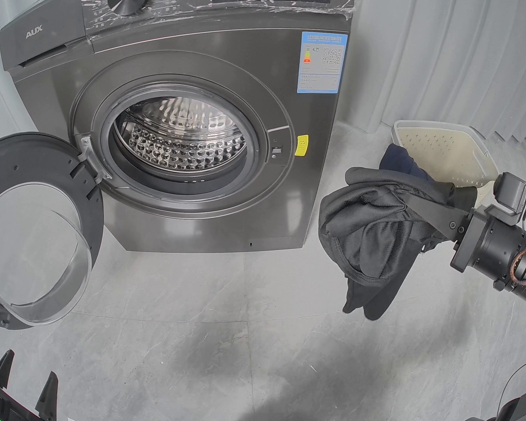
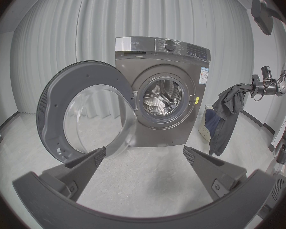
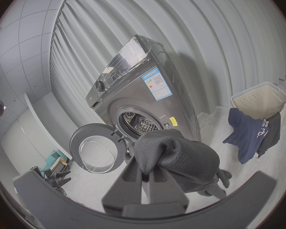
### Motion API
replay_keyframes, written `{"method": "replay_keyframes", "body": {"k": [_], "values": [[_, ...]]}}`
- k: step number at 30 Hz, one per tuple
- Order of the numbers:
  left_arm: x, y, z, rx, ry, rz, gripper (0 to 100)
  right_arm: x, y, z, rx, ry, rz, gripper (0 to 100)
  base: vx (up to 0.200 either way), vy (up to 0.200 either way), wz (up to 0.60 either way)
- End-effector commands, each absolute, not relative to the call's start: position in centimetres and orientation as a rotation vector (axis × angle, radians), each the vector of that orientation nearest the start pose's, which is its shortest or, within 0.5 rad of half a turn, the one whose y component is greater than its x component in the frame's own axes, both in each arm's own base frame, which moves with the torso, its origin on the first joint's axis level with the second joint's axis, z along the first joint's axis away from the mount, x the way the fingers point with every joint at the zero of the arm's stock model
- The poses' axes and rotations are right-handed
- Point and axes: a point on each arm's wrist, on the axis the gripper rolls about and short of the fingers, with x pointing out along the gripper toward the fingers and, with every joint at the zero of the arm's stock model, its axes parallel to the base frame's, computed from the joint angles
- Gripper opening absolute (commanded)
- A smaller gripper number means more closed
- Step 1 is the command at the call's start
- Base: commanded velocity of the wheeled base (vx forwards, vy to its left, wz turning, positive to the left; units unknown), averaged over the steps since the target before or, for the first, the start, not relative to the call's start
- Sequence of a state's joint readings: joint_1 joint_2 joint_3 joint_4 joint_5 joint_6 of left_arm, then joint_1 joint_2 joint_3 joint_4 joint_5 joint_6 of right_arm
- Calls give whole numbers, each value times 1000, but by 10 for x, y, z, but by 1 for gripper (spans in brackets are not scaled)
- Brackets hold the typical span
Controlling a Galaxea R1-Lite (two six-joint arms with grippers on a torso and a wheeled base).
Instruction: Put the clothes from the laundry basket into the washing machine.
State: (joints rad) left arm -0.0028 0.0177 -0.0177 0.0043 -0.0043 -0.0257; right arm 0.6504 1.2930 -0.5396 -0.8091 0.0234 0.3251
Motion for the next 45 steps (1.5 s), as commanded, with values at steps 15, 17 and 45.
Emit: {"method": "replay_keyframes", "body": {"k": [15,17,45], "values": [[-23,0,76,6,6,-5,100,178,139,229,319,81,675,0,0,93,0],[-23,0,76,12,6,-3,100,185,146,228,316,91,678,0,0,0,0],[-40,-4,156,4,-219,-188,100,195,203,225,348,62,763,0,0,43,0]]}}
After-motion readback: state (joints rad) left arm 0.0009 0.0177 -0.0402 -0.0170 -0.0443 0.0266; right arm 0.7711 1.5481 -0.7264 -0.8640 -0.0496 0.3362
